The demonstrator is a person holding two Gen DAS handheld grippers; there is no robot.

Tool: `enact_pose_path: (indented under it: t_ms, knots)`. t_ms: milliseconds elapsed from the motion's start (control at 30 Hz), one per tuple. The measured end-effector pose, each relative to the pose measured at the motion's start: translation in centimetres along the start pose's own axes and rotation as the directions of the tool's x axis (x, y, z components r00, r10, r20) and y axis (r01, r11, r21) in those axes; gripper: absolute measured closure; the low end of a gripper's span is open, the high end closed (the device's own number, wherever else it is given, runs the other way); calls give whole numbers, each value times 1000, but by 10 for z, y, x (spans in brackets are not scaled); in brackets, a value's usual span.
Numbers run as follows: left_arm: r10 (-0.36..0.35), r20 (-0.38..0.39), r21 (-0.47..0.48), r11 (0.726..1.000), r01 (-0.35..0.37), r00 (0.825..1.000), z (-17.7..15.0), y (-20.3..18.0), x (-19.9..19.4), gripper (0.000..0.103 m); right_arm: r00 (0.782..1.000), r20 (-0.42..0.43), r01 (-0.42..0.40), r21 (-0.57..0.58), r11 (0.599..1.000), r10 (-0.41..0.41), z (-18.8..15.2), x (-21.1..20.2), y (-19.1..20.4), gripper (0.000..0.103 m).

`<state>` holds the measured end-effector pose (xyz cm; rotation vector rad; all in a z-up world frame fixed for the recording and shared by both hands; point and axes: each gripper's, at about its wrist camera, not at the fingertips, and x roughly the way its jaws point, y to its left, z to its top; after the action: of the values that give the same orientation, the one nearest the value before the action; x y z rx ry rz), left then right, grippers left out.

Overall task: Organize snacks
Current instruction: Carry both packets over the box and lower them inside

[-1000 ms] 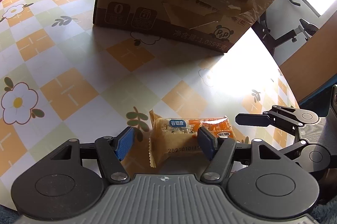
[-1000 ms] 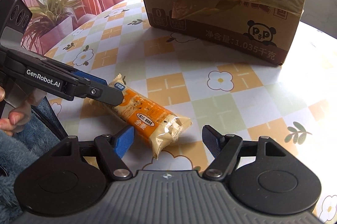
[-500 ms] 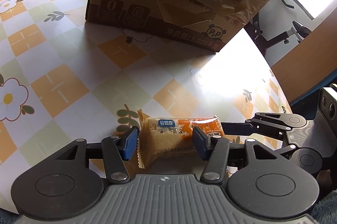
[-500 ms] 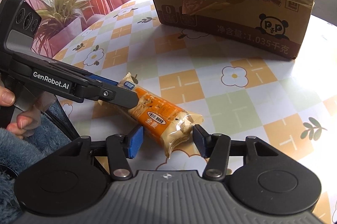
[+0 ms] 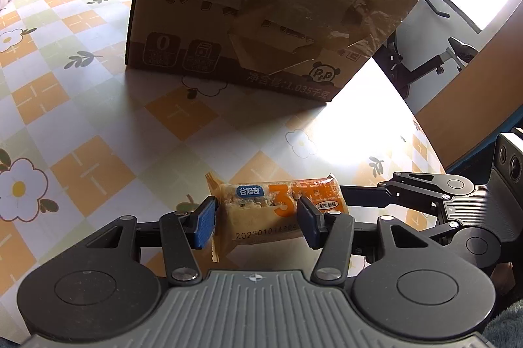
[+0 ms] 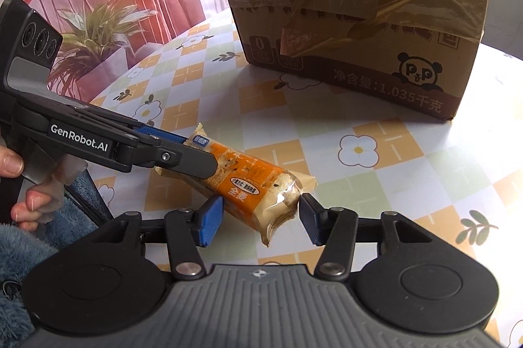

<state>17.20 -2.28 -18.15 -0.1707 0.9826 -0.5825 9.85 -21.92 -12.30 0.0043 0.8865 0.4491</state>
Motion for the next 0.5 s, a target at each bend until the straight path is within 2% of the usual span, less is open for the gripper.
enact_pose_path:
  t_ms: [233, 500]
  knots:
    - [-4, 130, 60, 998, -3, 992, 39, -18, -28, 49, 993, 118, 37, -57, 998, -30, 34, -26, -1, 49]
    - [-25, 301, 155, 988, -22, 953, 102, -53, -70, 49, 958, 280, 101, -129, 986, -62, 95, -69, -2, 49]
